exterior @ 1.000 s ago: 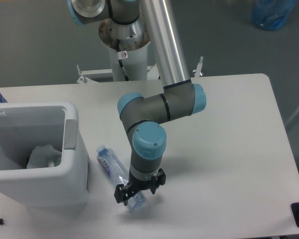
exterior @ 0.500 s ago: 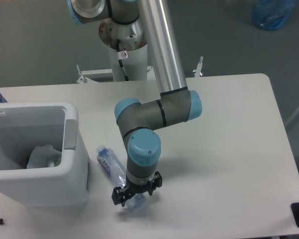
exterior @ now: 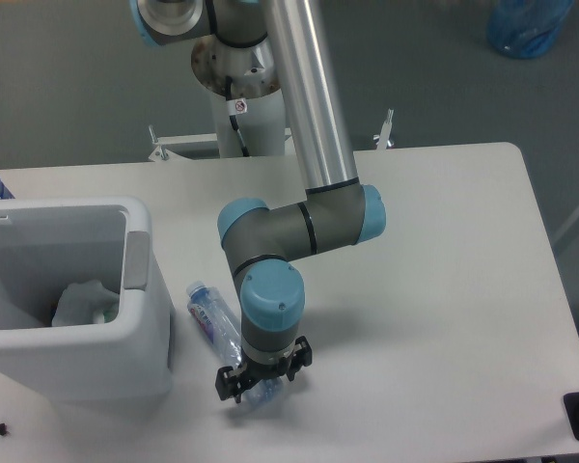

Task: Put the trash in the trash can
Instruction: 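Close the gripper around the bottle's end, then lift the bottle and carry it over the white bin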

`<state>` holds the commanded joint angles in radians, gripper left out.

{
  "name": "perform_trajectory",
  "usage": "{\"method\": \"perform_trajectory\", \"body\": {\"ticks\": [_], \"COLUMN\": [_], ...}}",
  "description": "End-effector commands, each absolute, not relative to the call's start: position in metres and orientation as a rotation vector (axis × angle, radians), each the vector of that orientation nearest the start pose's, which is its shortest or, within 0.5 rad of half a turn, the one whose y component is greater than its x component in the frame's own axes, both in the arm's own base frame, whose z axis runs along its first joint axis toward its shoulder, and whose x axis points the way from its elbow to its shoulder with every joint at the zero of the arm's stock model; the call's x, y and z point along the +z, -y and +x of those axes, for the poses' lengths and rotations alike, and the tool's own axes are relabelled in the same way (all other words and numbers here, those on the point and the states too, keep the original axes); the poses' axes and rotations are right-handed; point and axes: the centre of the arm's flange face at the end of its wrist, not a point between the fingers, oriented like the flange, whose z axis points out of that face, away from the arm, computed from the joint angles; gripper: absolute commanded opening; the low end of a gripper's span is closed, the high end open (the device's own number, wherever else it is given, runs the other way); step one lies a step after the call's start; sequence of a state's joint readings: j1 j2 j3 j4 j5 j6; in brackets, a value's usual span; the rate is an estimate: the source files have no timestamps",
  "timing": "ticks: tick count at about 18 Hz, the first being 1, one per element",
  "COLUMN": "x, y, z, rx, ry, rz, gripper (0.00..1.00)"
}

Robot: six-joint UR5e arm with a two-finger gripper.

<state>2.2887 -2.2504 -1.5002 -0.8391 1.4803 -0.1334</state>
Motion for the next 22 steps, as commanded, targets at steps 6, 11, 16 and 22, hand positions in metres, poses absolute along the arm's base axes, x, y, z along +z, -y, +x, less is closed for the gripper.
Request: {"method": "perform_trajectory", "body": {"ticks": [6,11,16,22], "x": [0.185,0.186,0.186,0.196], "y": [-0.621,-0.621,-0.62,-0.619], "z": [-0.353,-0.352,-0.35,-0.349], "rx": [-0.075,-0.075,-0.077,-0.069], "ry": [1.23,1.228,1.225,1.22], "rz": [-2.728,-2.729,-2.734,-2.724], "gripper": [0.7,0.68,0.65,0.63]}}
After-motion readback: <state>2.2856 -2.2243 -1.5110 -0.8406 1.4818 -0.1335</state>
